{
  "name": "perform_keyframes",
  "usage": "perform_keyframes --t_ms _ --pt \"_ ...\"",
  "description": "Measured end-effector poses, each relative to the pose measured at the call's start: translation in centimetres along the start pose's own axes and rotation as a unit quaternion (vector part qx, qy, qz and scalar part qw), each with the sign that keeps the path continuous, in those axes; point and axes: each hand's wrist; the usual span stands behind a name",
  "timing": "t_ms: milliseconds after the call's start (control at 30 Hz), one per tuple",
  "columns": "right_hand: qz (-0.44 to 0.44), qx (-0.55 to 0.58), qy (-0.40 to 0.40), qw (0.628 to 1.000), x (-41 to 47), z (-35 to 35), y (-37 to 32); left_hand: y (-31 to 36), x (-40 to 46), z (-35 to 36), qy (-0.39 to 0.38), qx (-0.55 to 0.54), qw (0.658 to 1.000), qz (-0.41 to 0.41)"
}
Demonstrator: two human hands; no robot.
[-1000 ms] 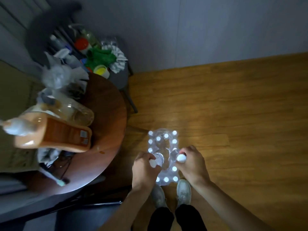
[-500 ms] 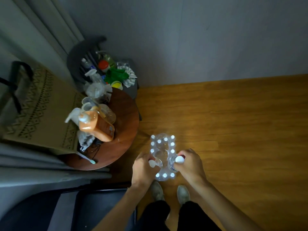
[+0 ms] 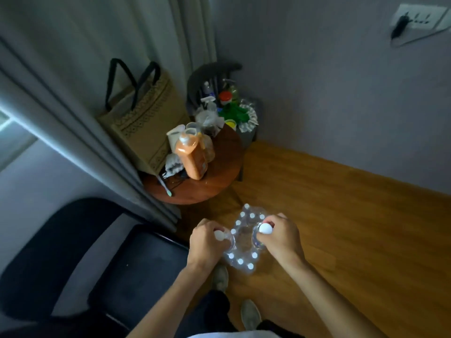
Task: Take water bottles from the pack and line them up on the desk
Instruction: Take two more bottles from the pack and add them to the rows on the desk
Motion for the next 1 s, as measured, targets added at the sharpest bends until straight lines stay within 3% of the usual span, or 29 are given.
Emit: perform_keyframes --t_ms 400,700,1000 --pt "-0.156 -0.062 -0.122 0.978 -4.0 2.6 -4.7 -4.2 -10.8 -3.0 0.132 -0.036 0.980 -0.143" --pt "-0.258 -0.090 -0.213 0.938 -11.8 9.2 -10.3 -10.6 -21.0 -6.5 0.250 -0.058 0.937 -0.238" --pt "-0.346 -0.132 -0.289 0.883 -24.0 15.4 -14.8 -17.1 -34.0 -9.3 0.316 -0.069 0.890 -0.320"
Point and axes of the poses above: each hand's wrist, its own x-axis towards the middle knuckle, its own z-axis out of the palm, y = z × x, and after that the axes turned 1 degree about -y, right-handed
